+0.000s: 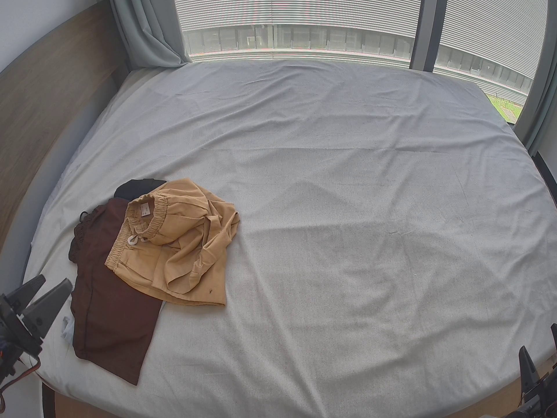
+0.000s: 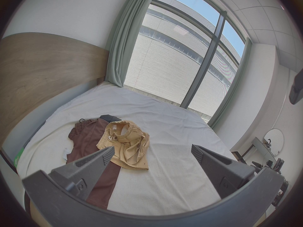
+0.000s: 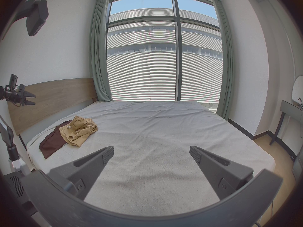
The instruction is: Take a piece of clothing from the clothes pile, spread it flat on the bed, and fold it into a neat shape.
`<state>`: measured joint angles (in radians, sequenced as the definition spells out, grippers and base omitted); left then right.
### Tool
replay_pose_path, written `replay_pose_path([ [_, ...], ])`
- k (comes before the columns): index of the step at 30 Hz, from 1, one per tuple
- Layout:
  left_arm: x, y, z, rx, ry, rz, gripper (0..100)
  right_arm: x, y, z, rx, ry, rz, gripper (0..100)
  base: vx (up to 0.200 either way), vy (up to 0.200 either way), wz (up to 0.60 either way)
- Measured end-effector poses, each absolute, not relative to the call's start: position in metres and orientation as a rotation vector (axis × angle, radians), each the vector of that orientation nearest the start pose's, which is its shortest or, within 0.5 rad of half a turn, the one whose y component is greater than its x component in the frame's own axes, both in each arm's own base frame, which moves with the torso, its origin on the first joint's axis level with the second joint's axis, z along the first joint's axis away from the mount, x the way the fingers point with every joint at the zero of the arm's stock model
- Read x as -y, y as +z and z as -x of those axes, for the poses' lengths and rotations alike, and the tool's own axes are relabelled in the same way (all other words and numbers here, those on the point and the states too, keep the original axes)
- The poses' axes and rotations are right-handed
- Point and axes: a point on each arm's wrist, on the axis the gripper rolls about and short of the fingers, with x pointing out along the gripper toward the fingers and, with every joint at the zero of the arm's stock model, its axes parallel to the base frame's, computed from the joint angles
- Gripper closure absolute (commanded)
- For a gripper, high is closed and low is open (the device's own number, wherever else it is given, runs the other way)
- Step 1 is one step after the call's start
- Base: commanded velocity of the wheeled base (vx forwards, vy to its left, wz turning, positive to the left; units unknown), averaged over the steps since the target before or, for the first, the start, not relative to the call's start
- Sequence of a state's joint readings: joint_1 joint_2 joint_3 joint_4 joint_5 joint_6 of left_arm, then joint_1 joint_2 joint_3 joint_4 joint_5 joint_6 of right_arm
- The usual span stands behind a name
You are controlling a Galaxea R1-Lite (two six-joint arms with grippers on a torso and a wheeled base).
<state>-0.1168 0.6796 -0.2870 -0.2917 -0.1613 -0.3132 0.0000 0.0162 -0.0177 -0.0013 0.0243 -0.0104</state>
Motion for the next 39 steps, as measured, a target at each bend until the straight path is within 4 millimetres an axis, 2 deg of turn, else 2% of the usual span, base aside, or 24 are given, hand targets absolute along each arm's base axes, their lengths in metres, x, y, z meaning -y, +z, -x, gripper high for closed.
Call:
replay_pose_path([
  [14, 0.015, 0.189, -0.115, -0.220, -0.312, 0.322, 0, -0.001, 0.081, 0.023, 0.003, 0.024, 0.010, 0, 0.000, 0.000, 0.00],
  [23, 0.007, 0.193, -0.138, -0.271, -0.411, 0.340, 0, -0.001, 0.081, 0.023, 0.003, 0.024, 0.010, 0, 0.000, 0.000, 0.00],
  [32, -0.002, 0.195, -0.165, -0.286, -0.400, 0.341, 0, -0.001, 0.081, 0.023, 0.003, 0.024, 0.010, 0, 0.000, 0.000, 0.00],
  [39, -0.007, 0.189, -0.192, -0.268, -0.391, 0.326, 0, -0.001, 0.081, 0.023, 0.003, 0.024, 0.010, 0, 0.000, 0.000, 0.00],
])
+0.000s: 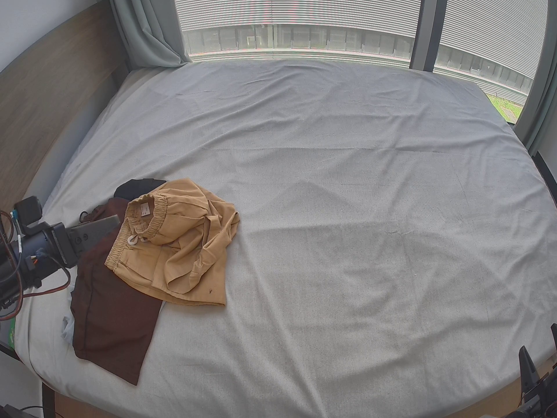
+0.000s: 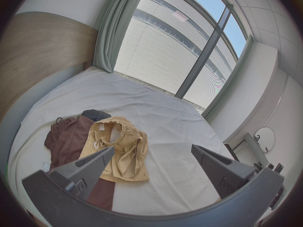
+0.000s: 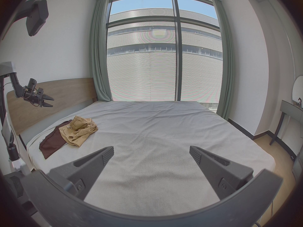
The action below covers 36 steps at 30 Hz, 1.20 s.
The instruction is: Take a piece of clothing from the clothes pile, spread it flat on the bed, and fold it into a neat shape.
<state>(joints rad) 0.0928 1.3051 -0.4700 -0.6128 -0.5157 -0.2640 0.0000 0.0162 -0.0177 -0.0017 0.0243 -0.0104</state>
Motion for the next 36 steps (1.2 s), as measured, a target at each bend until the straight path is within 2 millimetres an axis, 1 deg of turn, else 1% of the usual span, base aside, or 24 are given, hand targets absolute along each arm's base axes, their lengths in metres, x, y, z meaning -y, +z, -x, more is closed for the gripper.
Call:
replay_pose_path([
  [8, -0.014, 0.173, -0.225, -0.268, -0.438, 0.314, 0, -0.001, 0.081, 0.023, 0.003, 0.024, 0.012, 0, 0.000, 0.000, 0.00],
  [24, -0.021, 0.155, -0.281, -0.326, -0.437, 0.333, 0, -0.001, 0.081, 0.023, 0.003, 0.024, 0.012, 0, 0.000, 0.000, 0.00],
  [36, -0.020, 0.135, -0.322, -0.358, -0.451, 0.339, 0, -0.001, 0.081, 0.023, 0.003, 0.024, 0.012, 0, 0.000, 0.000, 0.00],
])
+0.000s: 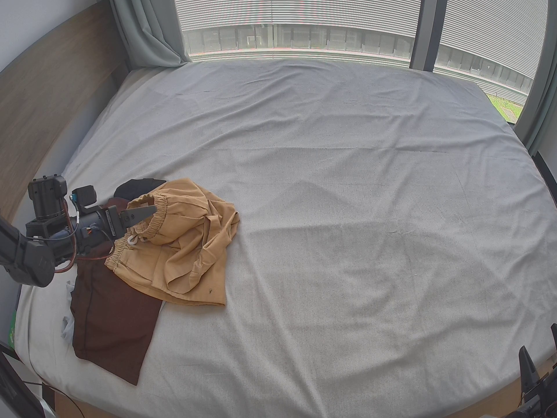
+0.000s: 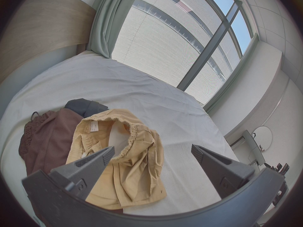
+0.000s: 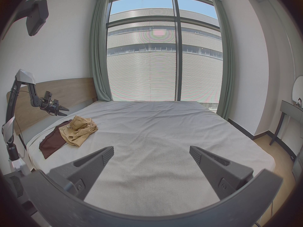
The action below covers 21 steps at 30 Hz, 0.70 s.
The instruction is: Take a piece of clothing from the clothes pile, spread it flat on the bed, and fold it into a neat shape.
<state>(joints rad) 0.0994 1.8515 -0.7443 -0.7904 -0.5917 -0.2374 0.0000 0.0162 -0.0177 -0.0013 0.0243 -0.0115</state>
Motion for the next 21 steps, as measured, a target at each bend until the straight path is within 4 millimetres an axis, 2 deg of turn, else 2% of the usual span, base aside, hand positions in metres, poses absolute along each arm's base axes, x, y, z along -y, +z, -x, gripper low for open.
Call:
replay_pose_path([
  [12, -0.006, 0.121, -0.362, -0.360, -0.496, 0.331, 0, -0.001, 0.081, 0.023, 0.003, 0.025, 0.010, 0, 0.000, 0.000, 0.00],
  [21, 0.006, 0.107, -0.385, -0.359, -0.523, 0.324, 0, -0.001, 0.081, 0.023, 0.003, 0.024, 0.010, 0, 0.000, 0.000, 0.00],
])
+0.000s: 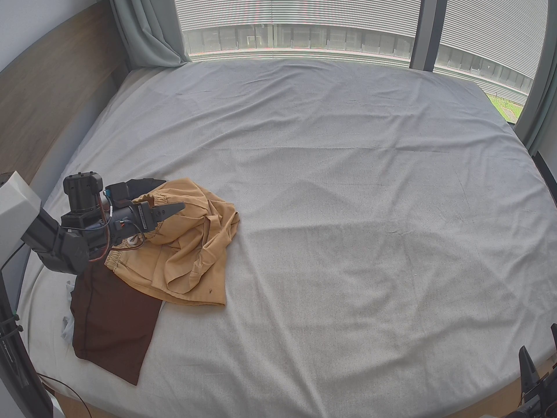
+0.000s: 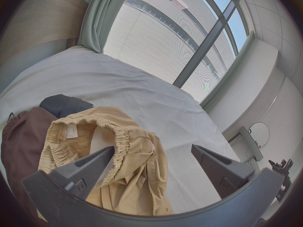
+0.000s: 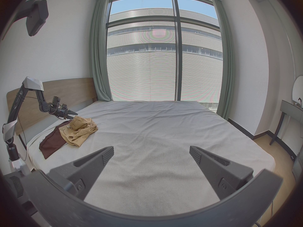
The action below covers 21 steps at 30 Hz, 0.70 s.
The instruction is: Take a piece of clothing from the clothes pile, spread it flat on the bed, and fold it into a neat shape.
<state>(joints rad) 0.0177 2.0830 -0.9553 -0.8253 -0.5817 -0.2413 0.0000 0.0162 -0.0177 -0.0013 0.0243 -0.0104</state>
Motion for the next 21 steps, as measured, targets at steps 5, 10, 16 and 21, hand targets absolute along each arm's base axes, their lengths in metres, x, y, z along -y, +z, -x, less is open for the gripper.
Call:
replay_pose_path([
  [5, 0.012, 0.100, -0.395, -0.361, -0.537, 0.321, 0, -0.001, 0.081, 0.023, 0.003, 0.024, 0.010, 0, 0.000, 0.000, 0.00],
  [10, 0.016, 0.095, -0.403, -0.351, -0.544, 0.318, 0, -0.001, 0.081, 0.023, 0.003, 0.024, 0.010, 0, 0.000, 0.000, 0.00],
  [16, 0.018, 0.088, -0.409, -0.349, -0.547, 0.316, 0, -0.001, 0.081, 0.023, 0.003, 0.025, 0.010, 0, 0.000, 0.000, 0.00],
  [21, 0.018, 0.084, -0.412, -0.345, -0.548, 0.315, 100, -0.001, 0.081, 0.023, 0.003, 0.024, 0.010, 0, 0.000, 0.000, 0.00],
])
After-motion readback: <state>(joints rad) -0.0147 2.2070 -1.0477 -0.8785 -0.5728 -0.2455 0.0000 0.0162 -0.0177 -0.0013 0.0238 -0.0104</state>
